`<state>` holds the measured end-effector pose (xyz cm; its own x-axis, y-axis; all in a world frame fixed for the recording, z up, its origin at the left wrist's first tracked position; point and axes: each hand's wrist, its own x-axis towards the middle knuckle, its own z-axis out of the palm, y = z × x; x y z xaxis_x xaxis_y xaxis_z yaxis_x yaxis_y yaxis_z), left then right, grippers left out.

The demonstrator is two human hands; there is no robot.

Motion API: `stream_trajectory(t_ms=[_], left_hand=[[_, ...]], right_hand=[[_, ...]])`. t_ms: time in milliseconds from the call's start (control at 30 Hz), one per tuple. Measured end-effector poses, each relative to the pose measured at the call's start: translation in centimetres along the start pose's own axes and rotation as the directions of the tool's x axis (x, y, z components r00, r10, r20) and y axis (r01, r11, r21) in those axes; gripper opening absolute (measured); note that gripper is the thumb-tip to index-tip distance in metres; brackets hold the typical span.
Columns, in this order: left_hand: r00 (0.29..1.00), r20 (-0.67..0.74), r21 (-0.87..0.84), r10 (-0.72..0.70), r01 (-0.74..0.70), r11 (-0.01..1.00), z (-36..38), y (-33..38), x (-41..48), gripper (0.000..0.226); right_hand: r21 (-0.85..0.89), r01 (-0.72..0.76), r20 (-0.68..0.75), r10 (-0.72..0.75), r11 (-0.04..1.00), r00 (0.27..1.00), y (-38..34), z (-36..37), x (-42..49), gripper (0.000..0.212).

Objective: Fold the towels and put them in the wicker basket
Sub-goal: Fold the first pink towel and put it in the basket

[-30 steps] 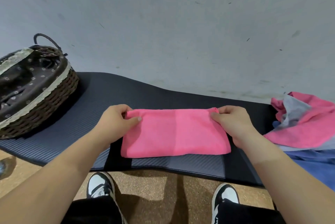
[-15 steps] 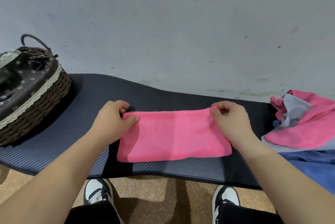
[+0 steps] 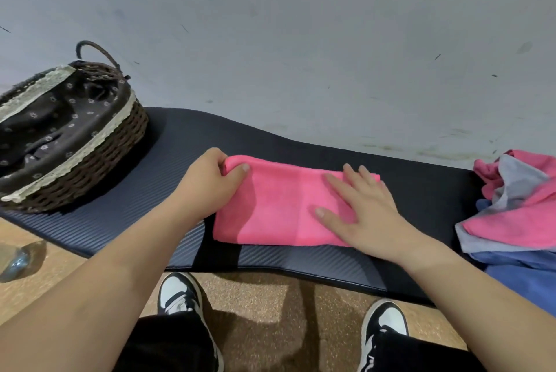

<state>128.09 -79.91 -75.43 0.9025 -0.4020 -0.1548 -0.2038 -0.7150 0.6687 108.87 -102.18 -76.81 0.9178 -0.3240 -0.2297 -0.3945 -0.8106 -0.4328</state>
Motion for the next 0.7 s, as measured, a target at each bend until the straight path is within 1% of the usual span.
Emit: stream_trajectory(t_ms=[33,67,133,233,300,367,433,500,567,600,633,700], left_hand=[[1.0,-0.009,-0.023,-0.004,0.004,1.0,0.1,-0.1,-0.2,0.032],[1.0,-0.009,-0.037,-0.014,0.014,0.999,0.3,-0.2,-0.5,0.031],[0.999,0.006,-0.018,-0.042,0.042,0.999,0.9,-0.5,-1.0,0.034],[0.998,0.008,0.052,-0.066,0.065,0.997,1.4,-0.8,-1.4,0.042],[0.999,0.004,0.018,-0.052,0.052,0.998,1.2,-0.9,-1.4,0.042],[0.998,-0.008,-0.066,-0.058,0.057,0.996,0.9,-0.8,-1.6,0.037],[0.996,-0.028,-0.153,-0.086,0.08,0.985,0.5,-0.4,-1.9,0.032],[0.993,-0.051,-0.195,-0.105,0.093,0.976,-0.1,-0.1,-2.2,0.032],[0.99,-0.076,-0.213,-0.121,0.103,0.972,-0.9,0.4,-2.5,0.034],[0.988,-0.087,-0.222,-0.127,0.105,0.969,-1.4,0.8,-2.6,0.034],[0.987,-0.095,-0.234,-0.13,0.105,0.967,-1.9,1.1,-2.8,0.034],[0.987,-0.103,-0.279,-0.124,0.091,0.956,-2.6,2.1,-3.3,0.032]], right_hand=[[-0.07,-0.008,0.067,0.013,0.998,0.998,0.1,0.7,-0.2,0.082],[-0.136,-0.008,0.097,0.021,0.991,0.995,0.2,1.3,-0.3,0.085],[-0.227,-0.005,0.076,0.022,0.974,0.997,0.3,2.1,-0.3,0.088],[-0.297,-0.015,0.026,0.024,0.955,0.999,0.2,2.8,-0.3,0.093],[-0.317,-0.019,0.024,0.028,0.948,0.999,0.1,2.8,-0.3,0.093],[-0.303,-0.018,0.032,0.03,0.953,0.999,-0.2,2.4,-0.3,0.092],[-0.25,-0.011,0.009,0.014,0.968,1.0,-0.4,2.0,-0.4,0.088],[-0.246,0.011,0.013,-0.008,0.969,1.0,-0.6,2.1,-0.7,0.082],[-0.28,0.022,0.062,-0.005,0.96,0.998,-0.8,2.5,-1.2,0.079],[-0.267,0.021,0.076,-0.001,0.963,0.997,-0.9,2.7,-1.4,0.078],[-0.223,0.024,0.073,-0.008,0.975,0.997,-1.1,2.6,-1.6,0.078],[-0.079,0.04,0.005,-0.039,0.996,0.999,-1.5,2.1,-1.4,0.078]])
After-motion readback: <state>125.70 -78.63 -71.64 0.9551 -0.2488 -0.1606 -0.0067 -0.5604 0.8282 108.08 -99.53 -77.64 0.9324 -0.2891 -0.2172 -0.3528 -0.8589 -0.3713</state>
